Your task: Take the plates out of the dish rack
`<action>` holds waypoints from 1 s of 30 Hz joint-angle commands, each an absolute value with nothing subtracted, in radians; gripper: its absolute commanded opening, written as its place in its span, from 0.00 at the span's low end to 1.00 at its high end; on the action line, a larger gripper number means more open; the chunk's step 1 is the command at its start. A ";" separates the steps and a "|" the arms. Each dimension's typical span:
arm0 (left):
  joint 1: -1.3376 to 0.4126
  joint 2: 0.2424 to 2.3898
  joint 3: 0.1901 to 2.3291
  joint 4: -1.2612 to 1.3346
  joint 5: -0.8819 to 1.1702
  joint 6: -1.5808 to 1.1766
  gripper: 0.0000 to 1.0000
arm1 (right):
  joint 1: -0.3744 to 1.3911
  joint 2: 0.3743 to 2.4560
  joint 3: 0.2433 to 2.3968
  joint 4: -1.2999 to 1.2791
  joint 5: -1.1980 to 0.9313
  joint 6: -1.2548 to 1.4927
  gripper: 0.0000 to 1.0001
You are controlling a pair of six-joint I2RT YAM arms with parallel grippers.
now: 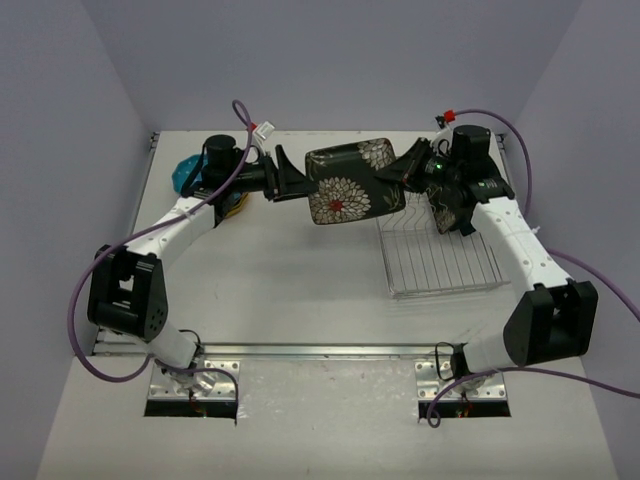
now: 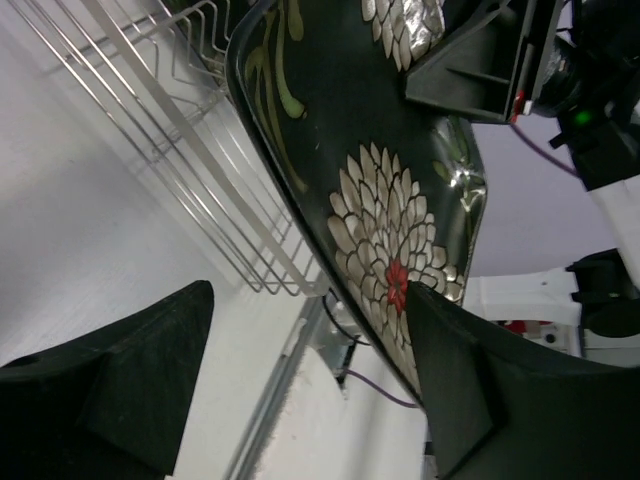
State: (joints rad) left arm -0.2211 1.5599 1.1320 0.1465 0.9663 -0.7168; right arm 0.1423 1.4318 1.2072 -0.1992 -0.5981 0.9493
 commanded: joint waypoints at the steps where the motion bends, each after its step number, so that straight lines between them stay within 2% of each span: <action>1: -0.218 1.562 1.134 0.278 1.022 -0.816 0.68 | 0.181 1.430 1.231 -0.012 -0.681 1.057 0.00; 11: -0.218 1.555 1.063 0.415 1.042 -0.936 0.44 | 0.257 1.479 1.251 -0.033 -0.617 1.035 0.00; 13: -0.218 1.552 1.042 0.430 1.047 -0.945 0.35 | 0.259 1.484 1.253 -0.032 -0.612 1.033 0.00; 17: -0.212 1.544 1.033 0.425 1.054 -0.928 0.04 | 0.261 1.484 1.241 -0.023 -0.617 1.027 0.04; 20: -0.187 1.537 1.042 0.395 1.060 -0.905 0.00 | 0.261 1.475 1.213 -0.025 -0.616 1.006 0.23; 23: -0.132 1.545 1.056 0.367 1.076 -0.884 0.00 | 0.257 1.459 1.201 -0.053 -0.594 0.983 0.53; 25: -0.083 1.557 1.096 0.281 1.089 -0.815 0.00 | 0.249 1.452 1.207 -0.097 -0.568 0.952 0.80; 26: -0.056 1.568 1.131 0.197 1.087 -0.751 0.00 | 0.243 1.444 1.211 -0.114 -0.542 0.938 0.88; 30: 0.029 1.621 1.237 0.007 1.090 -0.598 0.00 | 0.191 1.421 1.223 -0.176 -0.493 0.891 0.96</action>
State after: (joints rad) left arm -0.0675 1.6002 1.0827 0.1141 1.0431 -0.7664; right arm 0.2411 1.4874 1.1984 -0.1392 -0.5622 0.9409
